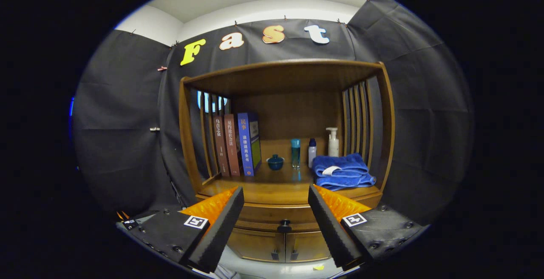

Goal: Pull open the drawer, take out the items inside it, and place them on the countertop above the cabinet.

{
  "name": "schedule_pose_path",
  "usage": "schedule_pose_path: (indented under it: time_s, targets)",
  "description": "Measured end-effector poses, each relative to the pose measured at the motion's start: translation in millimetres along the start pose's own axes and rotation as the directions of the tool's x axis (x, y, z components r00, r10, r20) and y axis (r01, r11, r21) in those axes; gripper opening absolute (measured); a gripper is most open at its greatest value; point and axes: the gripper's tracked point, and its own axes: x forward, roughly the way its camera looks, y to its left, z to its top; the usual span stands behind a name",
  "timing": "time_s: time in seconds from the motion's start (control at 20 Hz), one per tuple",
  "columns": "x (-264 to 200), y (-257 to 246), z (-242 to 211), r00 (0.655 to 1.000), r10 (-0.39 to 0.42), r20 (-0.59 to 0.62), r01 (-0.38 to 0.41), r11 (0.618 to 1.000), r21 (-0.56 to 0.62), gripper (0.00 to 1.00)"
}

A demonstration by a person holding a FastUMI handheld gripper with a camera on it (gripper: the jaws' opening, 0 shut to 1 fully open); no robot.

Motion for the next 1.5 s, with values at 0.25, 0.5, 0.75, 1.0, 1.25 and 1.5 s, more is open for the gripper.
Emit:
schedule_pose_path:
  time_s: [0.25, 0.5, 0.75, 1.0, 1.25, 1.5]
  targets:
    - [41, -7, -56, 0.997, -0.024, -0.077, 0.024, 1.0, 0.004, 0.99]
    - [79, -13, -113, 0.986, -0.055, -0.158, 0.058, 0.998, 0.016, 0.99]
    - [107, -17, -177, 0.958, -0.09, -0.273, 0.097, 0.995, 0.013, 0.96]
    - [121, -33, -208, 0.934, -0.125, -0.334, 0.133, 0.991, 0.001, 0.84]
    - [124, -29, -217, 0.934, -0.117, -0.339, 0.112, 0.993, -0.034, 0.48]
    - [124, -29, -218, 0.932, -0.115, -0.343, 0.105, 0.993, -0.048, 0.32]
